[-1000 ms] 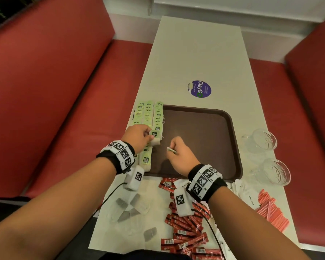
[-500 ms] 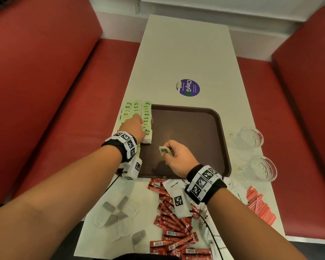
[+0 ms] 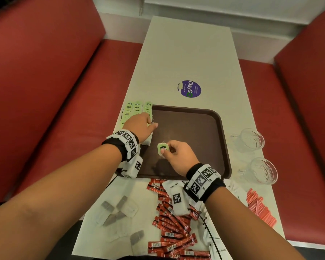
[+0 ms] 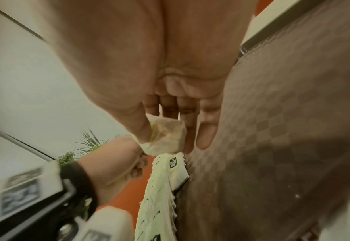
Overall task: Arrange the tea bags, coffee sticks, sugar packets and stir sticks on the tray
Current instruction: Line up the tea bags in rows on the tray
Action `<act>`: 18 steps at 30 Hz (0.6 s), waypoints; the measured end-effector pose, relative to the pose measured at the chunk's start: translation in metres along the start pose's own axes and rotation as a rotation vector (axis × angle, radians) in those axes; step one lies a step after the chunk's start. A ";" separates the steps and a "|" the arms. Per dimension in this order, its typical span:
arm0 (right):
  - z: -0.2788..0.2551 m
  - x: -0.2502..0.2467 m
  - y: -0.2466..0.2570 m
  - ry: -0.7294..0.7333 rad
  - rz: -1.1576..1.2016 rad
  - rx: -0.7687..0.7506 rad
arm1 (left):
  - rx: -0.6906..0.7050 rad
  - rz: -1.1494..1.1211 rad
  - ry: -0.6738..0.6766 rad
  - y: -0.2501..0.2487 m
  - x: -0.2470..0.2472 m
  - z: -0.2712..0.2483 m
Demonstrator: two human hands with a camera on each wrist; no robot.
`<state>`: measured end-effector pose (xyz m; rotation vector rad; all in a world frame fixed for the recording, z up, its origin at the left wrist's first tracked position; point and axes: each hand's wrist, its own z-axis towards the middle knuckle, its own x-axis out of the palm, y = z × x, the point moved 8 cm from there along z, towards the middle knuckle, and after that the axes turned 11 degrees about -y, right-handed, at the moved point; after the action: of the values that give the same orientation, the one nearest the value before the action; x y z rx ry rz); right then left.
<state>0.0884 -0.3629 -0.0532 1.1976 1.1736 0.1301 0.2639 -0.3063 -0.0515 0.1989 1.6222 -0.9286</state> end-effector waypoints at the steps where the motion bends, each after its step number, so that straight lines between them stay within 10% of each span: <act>1: 0.001 -0.001 0.000 -0.015 0.006 -0.003 | 0.039 -0.107 0.009 -0.007 -0.005 -0.006; 8: 0.007 -0.005 0.003 -0.085 0.096 -0.014 | 0.326 -0.387 0.162 -0.036 -0.021 -0.058; 18: 0.002 0.014 -0.011 0.052 -0.115 0.013 | 0.156 -0.216 0.181 0.001 0.001 -0.043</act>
<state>0.0908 -0.3606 -0.0708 1.1412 1.2875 0.0665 0.2314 -0.2783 -0.0536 0.2236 1.7625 -1.2341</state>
